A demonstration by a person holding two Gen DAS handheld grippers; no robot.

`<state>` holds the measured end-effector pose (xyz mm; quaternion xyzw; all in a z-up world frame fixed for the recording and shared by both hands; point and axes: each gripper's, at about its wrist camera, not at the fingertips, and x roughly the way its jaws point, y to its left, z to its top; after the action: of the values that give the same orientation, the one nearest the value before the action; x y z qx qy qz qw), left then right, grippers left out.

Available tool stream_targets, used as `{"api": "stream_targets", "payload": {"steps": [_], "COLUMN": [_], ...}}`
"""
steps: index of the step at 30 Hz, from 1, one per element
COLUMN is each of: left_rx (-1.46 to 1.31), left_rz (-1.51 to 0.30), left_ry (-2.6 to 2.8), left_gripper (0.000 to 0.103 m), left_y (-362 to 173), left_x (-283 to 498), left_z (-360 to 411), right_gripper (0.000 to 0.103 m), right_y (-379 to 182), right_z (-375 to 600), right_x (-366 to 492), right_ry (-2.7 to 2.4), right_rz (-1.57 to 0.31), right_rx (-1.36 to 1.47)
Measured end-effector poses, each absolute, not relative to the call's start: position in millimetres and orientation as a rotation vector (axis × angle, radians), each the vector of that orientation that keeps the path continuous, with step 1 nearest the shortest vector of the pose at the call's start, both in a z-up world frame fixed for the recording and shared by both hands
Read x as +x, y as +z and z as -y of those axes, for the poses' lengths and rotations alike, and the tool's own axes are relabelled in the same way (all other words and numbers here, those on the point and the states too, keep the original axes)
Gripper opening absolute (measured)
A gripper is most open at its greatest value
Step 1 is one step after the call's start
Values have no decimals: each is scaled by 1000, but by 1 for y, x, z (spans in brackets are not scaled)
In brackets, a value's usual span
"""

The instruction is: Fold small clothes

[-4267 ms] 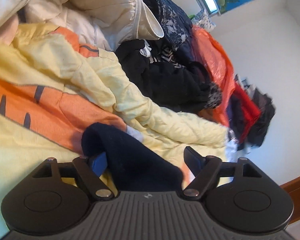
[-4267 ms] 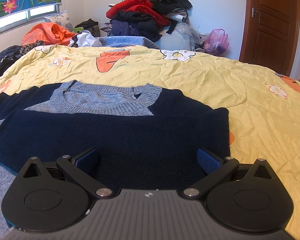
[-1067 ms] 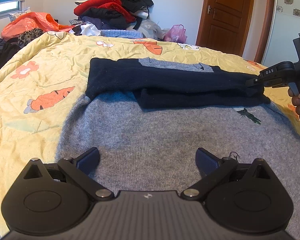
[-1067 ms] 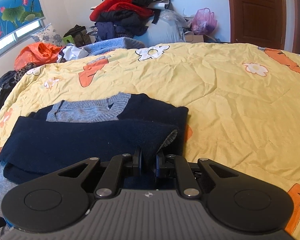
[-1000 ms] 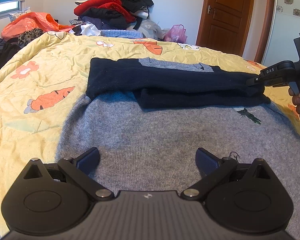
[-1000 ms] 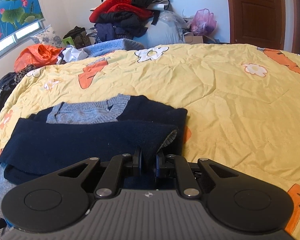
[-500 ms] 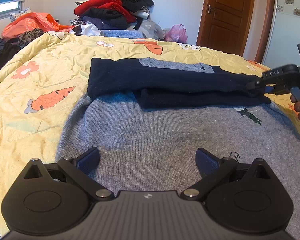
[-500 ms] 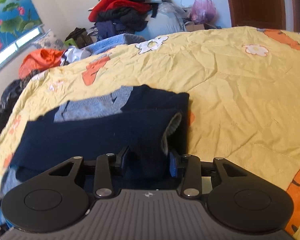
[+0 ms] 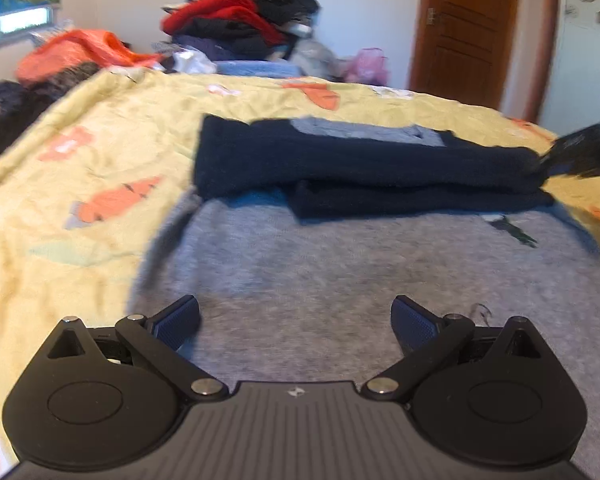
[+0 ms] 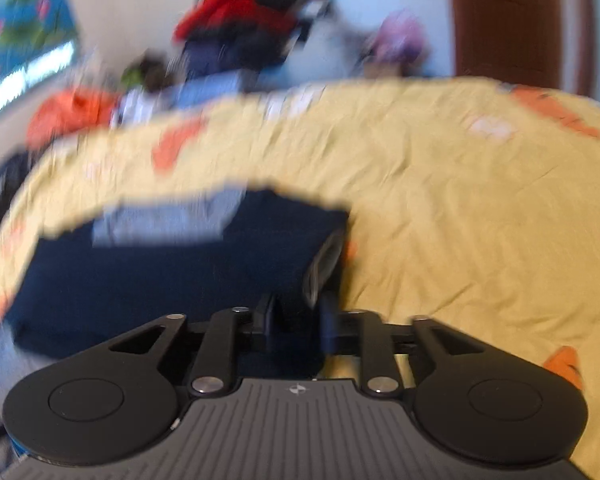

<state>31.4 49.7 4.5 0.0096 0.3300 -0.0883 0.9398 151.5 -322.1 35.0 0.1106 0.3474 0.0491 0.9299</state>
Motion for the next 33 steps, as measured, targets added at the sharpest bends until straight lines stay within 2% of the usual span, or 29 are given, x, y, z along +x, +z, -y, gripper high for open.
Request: {"api": "stream_targets", "payload": {"steps": [5, 7, 9, 12, 13, 16, 24, 26, 27, 31, 33], "left_rx": [46, 53, 89, 148, 135, 17, 17, 15, 16, 16, 21], "left_rz": [-505, -520, -560, -673, -695, -685, -680, -680, -680, -680, -679], "left_ry": [-255, -269, -244, -158, -155, -182, -194, -195, -194, -193, -187], "left_gripper": [103, 103, 103, 103, 103, 103, 103, 103, 103, 103, 103], "left_y": [44, 48, 40, 12, 3, -4, -5, -4, -3, -3, -3], "left_x": [60, 94, 130, 171, 177, 178, 175, 175, 176, 176, 175], "left_z": [-28, -17, -6, 0, -4, -22, -21, -20, -18, -18, -18], "right_gripper": [32, 45, 49, 49, 49, 51, 51, 59, 67, 86, 92], "right_y": [52, 46, 33, 10, 5, -7, -2, 5, 6, -1, -8], "right_z": [290, 272, 260, 253, 253, 252, 262, 255, 252, 240, 234], "right_x": [142, 153, 166, 180, 175, 163, 156, 143, 135, 118, 117], "right_ry": [144, 169, 167, 121, 126, 154, 138, 91, 90, 115, 116], "right_rz": [-610, -637, -668, -731, -697, -626, -609, -614, -617, -669, -666], "right_rx": [194, 159, 145, 135, 129, 88, 161, 140, 127, 92, 44]}}
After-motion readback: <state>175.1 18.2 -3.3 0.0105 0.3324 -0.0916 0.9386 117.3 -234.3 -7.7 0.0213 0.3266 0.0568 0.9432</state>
